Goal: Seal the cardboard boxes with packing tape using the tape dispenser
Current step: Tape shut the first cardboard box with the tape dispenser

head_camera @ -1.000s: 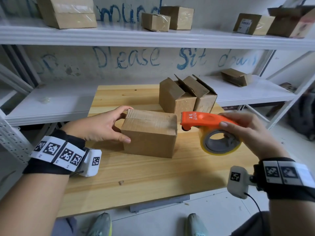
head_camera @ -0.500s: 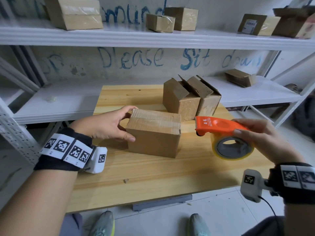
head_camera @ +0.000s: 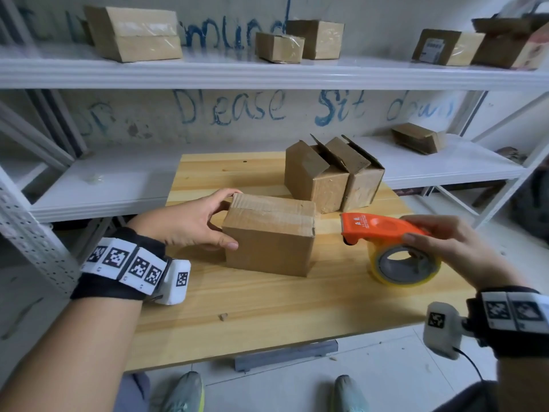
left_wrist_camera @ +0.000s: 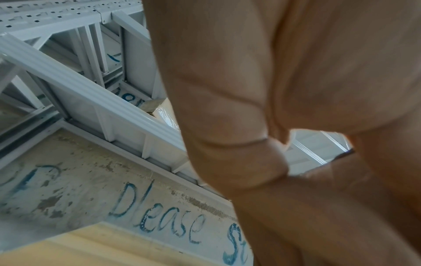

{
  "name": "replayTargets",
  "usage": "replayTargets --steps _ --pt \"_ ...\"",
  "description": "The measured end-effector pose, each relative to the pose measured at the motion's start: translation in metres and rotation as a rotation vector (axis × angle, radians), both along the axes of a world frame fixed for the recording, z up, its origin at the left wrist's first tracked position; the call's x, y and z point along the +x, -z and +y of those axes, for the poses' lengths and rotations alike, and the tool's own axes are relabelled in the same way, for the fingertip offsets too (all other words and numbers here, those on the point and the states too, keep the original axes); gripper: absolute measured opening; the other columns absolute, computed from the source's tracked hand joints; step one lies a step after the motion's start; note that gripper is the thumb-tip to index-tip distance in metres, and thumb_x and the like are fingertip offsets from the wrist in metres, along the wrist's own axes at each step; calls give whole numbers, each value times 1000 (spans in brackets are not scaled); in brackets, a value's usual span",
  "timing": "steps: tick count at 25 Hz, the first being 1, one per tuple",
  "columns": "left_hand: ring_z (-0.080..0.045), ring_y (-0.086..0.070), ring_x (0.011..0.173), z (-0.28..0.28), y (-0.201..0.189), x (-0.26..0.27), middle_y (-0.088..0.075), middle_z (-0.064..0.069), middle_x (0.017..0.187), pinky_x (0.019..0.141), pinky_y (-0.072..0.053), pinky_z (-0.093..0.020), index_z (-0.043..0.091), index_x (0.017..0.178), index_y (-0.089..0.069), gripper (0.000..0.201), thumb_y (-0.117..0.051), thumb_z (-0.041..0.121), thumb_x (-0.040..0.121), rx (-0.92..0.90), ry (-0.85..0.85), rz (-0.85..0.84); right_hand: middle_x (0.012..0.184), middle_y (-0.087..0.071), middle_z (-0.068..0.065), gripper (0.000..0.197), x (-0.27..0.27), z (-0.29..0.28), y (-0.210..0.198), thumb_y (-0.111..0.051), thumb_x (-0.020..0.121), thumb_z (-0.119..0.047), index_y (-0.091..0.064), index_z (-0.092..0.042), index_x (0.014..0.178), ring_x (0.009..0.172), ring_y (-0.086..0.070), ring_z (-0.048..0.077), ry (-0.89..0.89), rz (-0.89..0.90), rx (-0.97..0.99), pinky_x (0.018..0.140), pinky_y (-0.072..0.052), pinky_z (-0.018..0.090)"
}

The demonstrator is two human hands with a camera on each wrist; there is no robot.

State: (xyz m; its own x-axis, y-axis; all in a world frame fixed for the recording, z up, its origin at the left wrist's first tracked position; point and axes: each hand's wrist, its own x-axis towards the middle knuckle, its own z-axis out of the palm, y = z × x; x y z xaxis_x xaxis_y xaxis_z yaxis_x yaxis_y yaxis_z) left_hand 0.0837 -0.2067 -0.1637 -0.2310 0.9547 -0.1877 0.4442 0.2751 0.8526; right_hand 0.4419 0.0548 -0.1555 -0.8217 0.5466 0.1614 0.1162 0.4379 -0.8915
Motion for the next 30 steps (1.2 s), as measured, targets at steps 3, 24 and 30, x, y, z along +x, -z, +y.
replayTargets --steps 3,24,30 --pt "-31 -60 126 4 -1 2 -57 14 138 100 -53 -54 46 145 -32 109 -95 44 56 -13 -14 10 86 -73 17 53 -1 2 4 -79 64 -52 -74 -19 105 82 -68 37 -8 -42 90 74 -53 50" --pt "-33 -55 129 10 -4 10 -40 26 144 67 -59 -26 27 161 -12 114 -80 -6 76 -2 -79 -46 77 -65 -11 46 -55 -43 -41 -82 54 -60 -67 -35 89 71 -60 1 88 -295 476 58 -45 17" --pt "-28 -64 115 9 -8 8 -51 8 143 63 -57 -25 27 157 -27 103 -82 -3 75 -8 -1 -38 67 -64 -9 57 -59 -58 -55 -79 52 -68 -74 -24 88 65 -59 7 144 -283 726 62 -53 36"
